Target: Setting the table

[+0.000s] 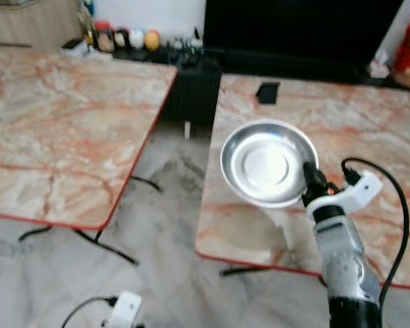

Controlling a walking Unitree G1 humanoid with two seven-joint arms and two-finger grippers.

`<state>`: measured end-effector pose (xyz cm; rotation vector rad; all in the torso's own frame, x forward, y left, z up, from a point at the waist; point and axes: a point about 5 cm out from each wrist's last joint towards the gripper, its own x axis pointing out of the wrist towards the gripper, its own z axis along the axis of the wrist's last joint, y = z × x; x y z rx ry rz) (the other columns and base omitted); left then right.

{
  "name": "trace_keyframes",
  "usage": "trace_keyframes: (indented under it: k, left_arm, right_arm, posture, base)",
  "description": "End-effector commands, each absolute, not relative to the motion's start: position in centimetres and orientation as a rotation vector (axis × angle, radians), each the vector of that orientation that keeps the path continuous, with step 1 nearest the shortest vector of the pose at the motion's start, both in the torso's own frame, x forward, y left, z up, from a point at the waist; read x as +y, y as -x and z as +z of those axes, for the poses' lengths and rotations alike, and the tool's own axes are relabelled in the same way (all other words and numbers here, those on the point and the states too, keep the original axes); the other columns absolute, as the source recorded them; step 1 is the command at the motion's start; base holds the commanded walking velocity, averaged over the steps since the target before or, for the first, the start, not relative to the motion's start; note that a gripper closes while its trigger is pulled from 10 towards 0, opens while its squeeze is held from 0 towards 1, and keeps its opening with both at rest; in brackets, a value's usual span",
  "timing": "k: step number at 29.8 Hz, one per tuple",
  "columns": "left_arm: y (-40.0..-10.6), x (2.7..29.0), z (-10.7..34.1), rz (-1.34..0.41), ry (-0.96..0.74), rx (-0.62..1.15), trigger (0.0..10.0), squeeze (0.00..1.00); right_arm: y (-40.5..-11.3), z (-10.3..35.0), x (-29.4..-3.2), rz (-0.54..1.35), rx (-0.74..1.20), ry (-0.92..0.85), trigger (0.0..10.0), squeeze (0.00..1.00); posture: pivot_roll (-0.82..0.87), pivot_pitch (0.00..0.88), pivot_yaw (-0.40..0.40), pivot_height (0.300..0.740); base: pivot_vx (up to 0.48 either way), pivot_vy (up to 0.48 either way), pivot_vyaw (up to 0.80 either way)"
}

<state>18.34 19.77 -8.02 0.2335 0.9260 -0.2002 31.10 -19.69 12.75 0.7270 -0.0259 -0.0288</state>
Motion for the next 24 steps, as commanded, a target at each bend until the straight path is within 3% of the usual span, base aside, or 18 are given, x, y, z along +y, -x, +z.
trace_keyframes:
  k: [1, 24]
  left_arm:
    - [-18.0, 19.0, -8.3, -0.226, -0.222, 0.937, 10.0, 0.0]
    - [-16.7, 20.1, -8.7, -0.216, -0.233, 0.975, 10.0, 0.0]
  right_arm:
    - [-31.0, 13.0, -20.6, -0.055, -0.048, -0.716, 10.0, 0.0]
    - [-30.8, 13.0, -21.4, -0.072, -0.044, -0.699, 10.0, 0.0]
  posture:
    - [0.0, 0.0, -0.039, 0.736]
    - [0.0, 0.0, -0.038, 0.736]
  base:
    - [0.0, -0.337, 0.0]
    - [0.0, -0.339, 0.0]
